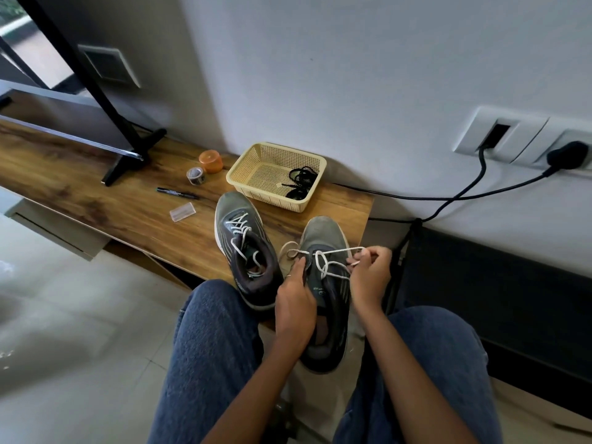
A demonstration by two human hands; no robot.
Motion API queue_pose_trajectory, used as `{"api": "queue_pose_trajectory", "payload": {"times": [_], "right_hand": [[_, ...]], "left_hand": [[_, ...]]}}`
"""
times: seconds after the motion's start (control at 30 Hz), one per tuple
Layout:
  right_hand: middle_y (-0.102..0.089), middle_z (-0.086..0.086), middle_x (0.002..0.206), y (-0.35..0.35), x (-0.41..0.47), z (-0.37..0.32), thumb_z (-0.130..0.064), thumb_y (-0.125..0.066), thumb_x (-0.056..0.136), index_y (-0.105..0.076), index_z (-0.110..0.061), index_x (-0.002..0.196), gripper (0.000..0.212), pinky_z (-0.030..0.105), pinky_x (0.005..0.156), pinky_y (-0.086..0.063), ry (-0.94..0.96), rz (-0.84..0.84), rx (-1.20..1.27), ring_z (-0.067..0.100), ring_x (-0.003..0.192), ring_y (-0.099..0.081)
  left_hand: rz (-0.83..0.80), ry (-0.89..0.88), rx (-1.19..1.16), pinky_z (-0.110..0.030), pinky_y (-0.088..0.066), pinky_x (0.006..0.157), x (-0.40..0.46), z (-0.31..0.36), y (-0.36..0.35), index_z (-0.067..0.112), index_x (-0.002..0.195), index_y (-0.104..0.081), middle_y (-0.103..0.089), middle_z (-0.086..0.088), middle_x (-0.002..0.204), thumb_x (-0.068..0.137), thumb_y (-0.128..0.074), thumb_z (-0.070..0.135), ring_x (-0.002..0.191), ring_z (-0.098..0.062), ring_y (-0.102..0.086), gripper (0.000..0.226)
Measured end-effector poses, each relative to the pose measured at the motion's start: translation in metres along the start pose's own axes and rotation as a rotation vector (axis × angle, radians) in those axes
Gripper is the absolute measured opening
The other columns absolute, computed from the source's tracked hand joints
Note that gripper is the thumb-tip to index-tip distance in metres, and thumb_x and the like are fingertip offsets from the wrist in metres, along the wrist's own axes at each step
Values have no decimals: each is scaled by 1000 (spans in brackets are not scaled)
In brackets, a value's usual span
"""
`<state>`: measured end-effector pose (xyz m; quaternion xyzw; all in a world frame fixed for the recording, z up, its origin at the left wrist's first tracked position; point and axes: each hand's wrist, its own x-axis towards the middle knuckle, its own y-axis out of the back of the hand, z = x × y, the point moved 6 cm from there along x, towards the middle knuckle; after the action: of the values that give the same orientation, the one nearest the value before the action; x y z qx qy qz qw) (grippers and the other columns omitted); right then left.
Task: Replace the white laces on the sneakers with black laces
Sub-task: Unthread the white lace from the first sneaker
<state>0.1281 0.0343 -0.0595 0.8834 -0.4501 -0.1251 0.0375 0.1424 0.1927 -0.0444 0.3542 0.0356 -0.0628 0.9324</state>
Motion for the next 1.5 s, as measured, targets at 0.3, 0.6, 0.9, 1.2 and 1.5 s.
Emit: {"api": "queue_pose_trajectory", "payload": {"times": [0.3, 0.6, 0.9, 1.2, 1.5], "right_hand": [[-50, -4, 136, -29, -20, -23, -25, -62, 90, -60, -27, 124, 35, 45, 97, -23, 667, -272, -746, 23, 128, -32], [-61, -8, 80, -31, -21, -22, -29, -64, 78, -74, -26, 83, 11, 31, 73, -17, 800, -124, -766, 14, 93, -36], [-55, 3, 86, -27, -20, -19, -12, -58, 91, -58, -10, 82, 9, 35, 67, -43, 609, -182, -574, 18, 78, -52], [-60, 3, 97, 12, 2, 1, -14, -49, 96, -54, -16, 93, 6, 30, 71, -41, 44, 85, -184, 25, 93, -61], [-53, 1, 132, -33, -21, -16, -26, -61, 90, -69, -26, 109, 20, 45, 95, -25, 608, -290, -742, 26, 126, -36]], "left_hand": [[-26, -91, 78, -41, -49, 91, -2, 4, -2, 20, 147, -36, -63, -12, 120, 98, -36, 7, 105, -26, -61, 50], [-48, -125, 101, -39, -51, 81, 0, 4, -3, 18, 143, -39, -65, -9, 105, 98, -37, 11, 93, -24, -64, 45], [-10, -43, 11, -30, -49, 85, -1, 0, 0, 22, 144, -40, -65, -9, 108, 97, -38, 5, 93, -20, -62, 50], [-2, -9, 14, -34, -50, 91, 0, -1, 0, 19, 145, -40, -65, -12, 116, 94, -38, -1, 101, -24, -62, 55], [-36, -102, 70, -42, -53, 79, -4, 7, 0, 25, 139, -41, -66, -5, 105, 96, -38, 11, 89, -21, -64, 46]]}}
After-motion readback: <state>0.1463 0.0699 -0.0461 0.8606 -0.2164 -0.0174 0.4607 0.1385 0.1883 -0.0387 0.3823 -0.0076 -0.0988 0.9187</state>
